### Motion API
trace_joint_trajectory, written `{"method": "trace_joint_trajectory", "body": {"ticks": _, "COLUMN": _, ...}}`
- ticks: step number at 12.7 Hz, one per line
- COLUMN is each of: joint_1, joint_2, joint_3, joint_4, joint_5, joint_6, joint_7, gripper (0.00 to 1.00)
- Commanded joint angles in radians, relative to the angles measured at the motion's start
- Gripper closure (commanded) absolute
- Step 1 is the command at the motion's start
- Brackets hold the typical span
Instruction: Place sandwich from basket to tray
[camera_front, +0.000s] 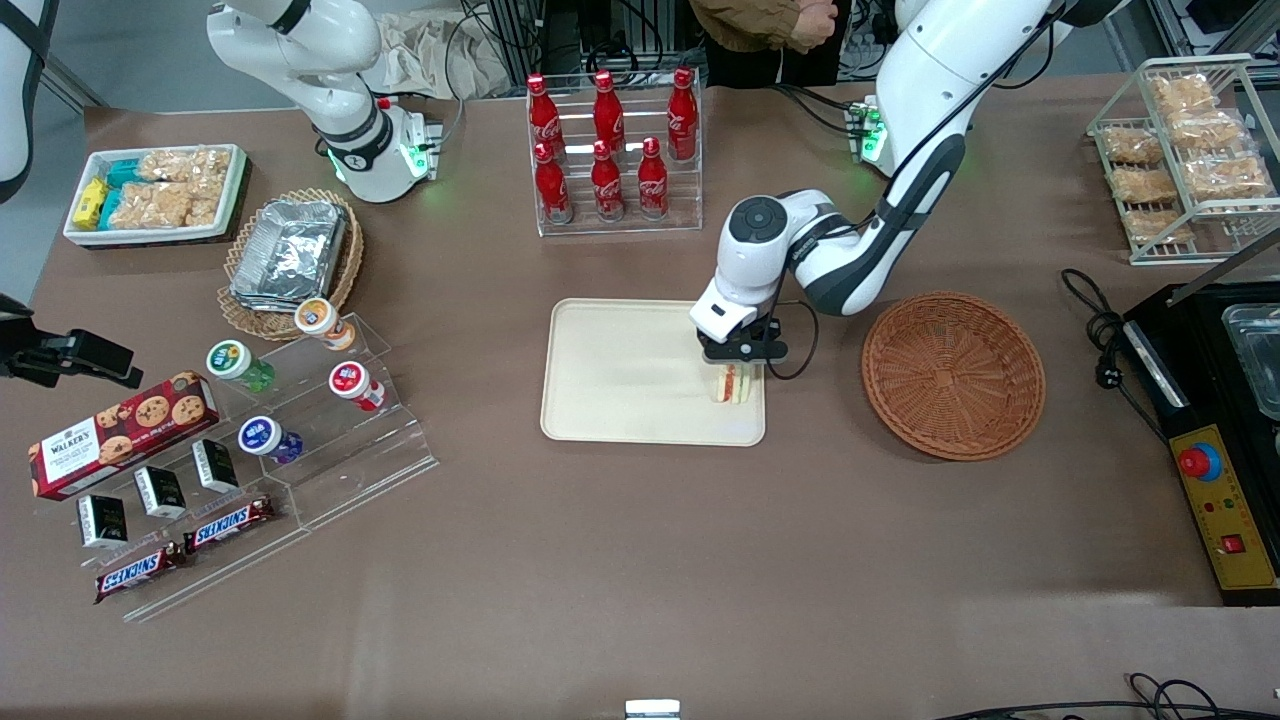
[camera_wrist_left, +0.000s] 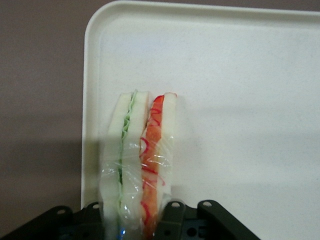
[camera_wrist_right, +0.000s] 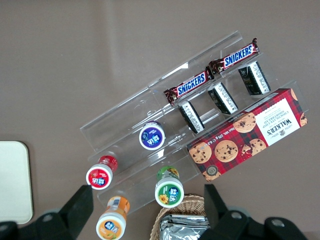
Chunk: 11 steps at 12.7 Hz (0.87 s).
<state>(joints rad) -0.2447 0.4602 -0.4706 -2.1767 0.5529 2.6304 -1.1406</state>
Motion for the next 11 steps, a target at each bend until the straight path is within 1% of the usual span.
{"method": "trace_joint_trajectory", "body": {"ticks": 1, "joint_1": 0.005, "joint_2": 0.035, "joint_3": 0.001, "joint_4": 0.023, "joint_5": 0.053, "joint_6": 0.007, "joint_7": -0.031, "gripper": 0.0}}
{"method": "trace_joint_trajectory", "body": {"ticks": 4, "joint_1": 0.007, "joint_2": 0.019, "joint_3": 0.001, "joint_4": 0.044, "joint_5": 0.047, "joint_6": -0.013, "joint_7": -0.028, "gripper": 0.0}}
{"method": "trace_joint_trajectory", "body": {"ticks": 6, "joint_1": 0.022, "joint_2": -0.012, "joint_3": -0.005, "joint_4": 0.083, "joint_5": 0.013, "joint_6": -0.094, "joint_7": -0.027, "gripper": 0.0}}
{"method": "trace_joint_trajectory", "body": {"ticks": 9, "joint_1": 0.025, "joint_2": -0.125, "joint_3": -0.023, "joint_4": 0.139, "joint_5": -0.17, "joint_6": -0.2, "joint_7": -0.007, "gripper": 0.0}}
{"method": "trace_joint_trajectory", "body": {"ticks": 11, "joint_1": 0.024, "joint_2": -0.188, "joint_3": -0.025, "joint_4": 0.272, "joint_5": -0.313, "joint_6": -0.344, "joint_7": -0.002, "gripper": 0.0}}
